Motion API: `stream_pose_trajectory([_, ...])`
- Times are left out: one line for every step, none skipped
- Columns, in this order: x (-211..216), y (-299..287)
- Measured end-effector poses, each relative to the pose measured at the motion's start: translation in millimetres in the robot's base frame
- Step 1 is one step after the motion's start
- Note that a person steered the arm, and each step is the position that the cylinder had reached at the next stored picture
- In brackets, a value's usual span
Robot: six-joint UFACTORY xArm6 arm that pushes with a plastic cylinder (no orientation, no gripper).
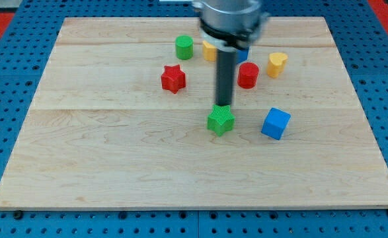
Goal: Slide the yellow heart closer to the blue triangle
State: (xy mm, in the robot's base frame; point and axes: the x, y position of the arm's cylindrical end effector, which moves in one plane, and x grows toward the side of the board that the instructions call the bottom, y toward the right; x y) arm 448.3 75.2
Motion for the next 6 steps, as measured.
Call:
stream_pose_trajectory([-13,68])
stream_pose_trajectory([-69,105])
stream_pose_trajectory([-103,98])
stream_pose_trajectory([-103,75])
stream_pose_trajectory([-98,57])
stream_pose_trajectory([-81,40])
